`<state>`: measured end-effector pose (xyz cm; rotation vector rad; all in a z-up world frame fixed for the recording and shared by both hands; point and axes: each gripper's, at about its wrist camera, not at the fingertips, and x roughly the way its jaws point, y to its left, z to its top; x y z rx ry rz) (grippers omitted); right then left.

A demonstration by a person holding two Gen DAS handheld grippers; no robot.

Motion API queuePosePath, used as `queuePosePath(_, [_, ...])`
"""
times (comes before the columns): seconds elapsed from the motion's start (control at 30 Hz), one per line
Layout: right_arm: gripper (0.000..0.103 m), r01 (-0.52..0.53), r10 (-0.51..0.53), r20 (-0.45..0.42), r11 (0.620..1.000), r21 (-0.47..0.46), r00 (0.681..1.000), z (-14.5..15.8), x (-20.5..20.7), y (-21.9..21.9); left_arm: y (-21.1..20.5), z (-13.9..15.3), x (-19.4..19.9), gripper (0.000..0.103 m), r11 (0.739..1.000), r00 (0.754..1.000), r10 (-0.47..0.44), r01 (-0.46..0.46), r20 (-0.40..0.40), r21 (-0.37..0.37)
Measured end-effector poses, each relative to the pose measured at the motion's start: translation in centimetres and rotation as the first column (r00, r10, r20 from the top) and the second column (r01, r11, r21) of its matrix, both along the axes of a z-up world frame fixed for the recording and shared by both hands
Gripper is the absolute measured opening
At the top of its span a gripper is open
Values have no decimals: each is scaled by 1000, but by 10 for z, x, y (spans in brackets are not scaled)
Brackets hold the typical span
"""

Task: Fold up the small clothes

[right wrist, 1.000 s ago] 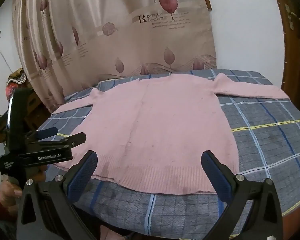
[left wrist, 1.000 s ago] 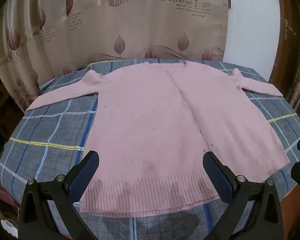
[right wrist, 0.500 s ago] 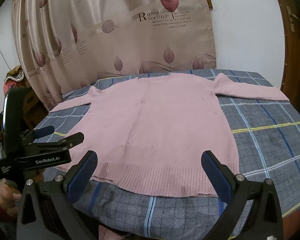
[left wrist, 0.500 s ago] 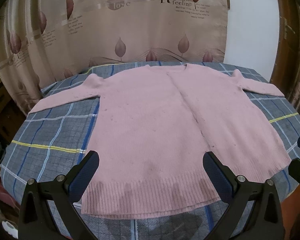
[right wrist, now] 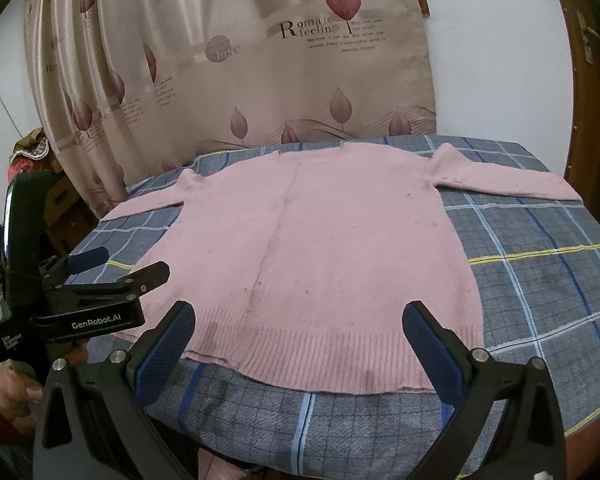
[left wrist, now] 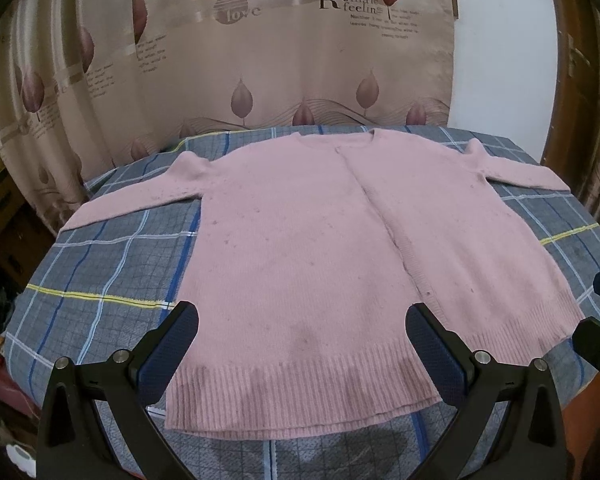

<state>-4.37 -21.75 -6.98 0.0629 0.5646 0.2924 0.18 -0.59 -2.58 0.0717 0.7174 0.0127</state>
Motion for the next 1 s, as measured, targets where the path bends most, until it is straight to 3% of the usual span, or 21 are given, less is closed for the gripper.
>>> queuePosePath(0.87, [103,-20,20,-21,1000,4,1000,-3,11,7,-5,-9,8,103,1000,1000,-7,8,-28,10])
queuePosePath(1.0, [103,-44,46,-32,998,47,998,2,25,-6,-1,-10,18,103,999,999,-33,32,-42,-18])
